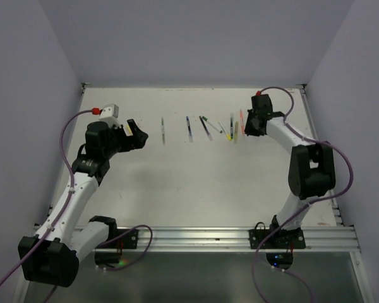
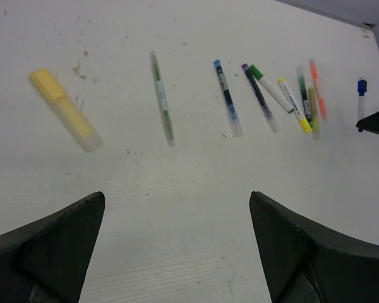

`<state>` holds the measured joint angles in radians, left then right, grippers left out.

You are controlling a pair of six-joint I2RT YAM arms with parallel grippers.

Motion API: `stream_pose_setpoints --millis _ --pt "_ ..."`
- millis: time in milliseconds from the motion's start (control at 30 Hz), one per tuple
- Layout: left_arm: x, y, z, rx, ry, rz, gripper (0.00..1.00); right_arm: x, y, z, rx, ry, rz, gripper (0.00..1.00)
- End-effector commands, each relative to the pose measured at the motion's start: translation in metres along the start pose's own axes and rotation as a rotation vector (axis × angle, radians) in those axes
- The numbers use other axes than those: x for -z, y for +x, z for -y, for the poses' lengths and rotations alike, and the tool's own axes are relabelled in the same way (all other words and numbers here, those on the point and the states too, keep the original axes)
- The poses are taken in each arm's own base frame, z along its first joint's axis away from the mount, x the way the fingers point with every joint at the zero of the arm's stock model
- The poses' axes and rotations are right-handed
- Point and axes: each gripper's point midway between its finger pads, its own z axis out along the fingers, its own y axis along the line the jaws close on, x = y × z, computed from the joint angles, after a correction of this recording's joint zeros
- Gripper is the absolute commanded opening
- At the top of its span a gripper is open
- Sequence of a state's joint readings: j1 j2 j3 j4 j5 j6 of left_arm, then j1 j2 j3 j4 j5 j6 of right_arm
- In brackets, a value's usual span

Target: Open the pen caps

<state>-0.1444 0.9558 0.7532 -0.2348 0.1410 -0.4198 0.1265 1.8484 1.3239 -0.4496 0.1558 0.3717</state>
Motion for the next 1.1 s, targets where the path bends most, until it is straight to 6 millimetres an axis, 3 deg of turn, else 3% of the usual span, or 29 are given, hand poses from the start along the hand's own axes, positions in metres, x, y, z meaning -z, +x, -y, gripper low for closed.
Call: stream_pose_setpoints --millis 0,33,67,100,133,167,200,233,333,433,600,833,1067 --pt "0.008 -0.039 0.052 0.072 0.185 0.037 1.0 0.074 -0.032 -0.066 0.068 -0.264 0.248 0.0" --pt "0.008 -0.042 0.059 0.08 0.211 0.03 1.0 0.079 -0.011 -0.081 0.099 -0.318 0.227 0.0" --pt "0.009 -0.043 0.07 0.095 0.242 0.024 1.0 0.107 -0.017 -0.1 0.106 -0.422 0.295 0.0" --pt "0.008 -0.049 0.078 0.101 0.263 0.024 1.0 0.118 -0.011 -0.111 0.126 -0.474 0.309 0.0" --pt "0.008 -0.052 0.086 0.106 0.285 0.027 1.0 0.127 0.011 -0.126 0.172 -0.528 0.3 0.0" --pt "0.008 -0.05 0.101 0.114 0.319 0.015 1.0 0.151 0.008 -0.14 0.195 -0.603 0.36 0.0" --pt "0.007 -0.053 0.11 0.118 0.34 0.011 1.0 0.163 0.015 -0.148 0.219 -0.641 0.375 0.0" --pt "0.007 -0.057 0.12 0.119 0.369 0.019 1.0 0.171 0.034 -0.16 0.257 -0.684 0.367 0.0" --pt "0.005 -0.057 0.148 0.138 0.429 0.018 1.0 0.208 0.054 -0.183 0.303 -0.817 0.429 0.0" --pt "0.002 -0.056 0.169 0.152 0.465 0.03 0.98 0.235 0.071 -0.193 0.334 -0.919 0.484 0.0" --pt "-0.003 -0.049 0.199 0.193 0.531 0.069 0.91 0.246 0.099 -0.202 0.387 -1.0 0.464 0.0" --pt "-0.013 -0.026 0.224 0.138 0.508 0.055 0.77 0.251 0.116 -0.205 0.411 -1.035 0.456 0.0" --pt "-0.025 -0.004 0.221 0.098 0.424 0.023 0.69 0.254 0.118 -0.203 0.407 -1.046 0.464 0.0"
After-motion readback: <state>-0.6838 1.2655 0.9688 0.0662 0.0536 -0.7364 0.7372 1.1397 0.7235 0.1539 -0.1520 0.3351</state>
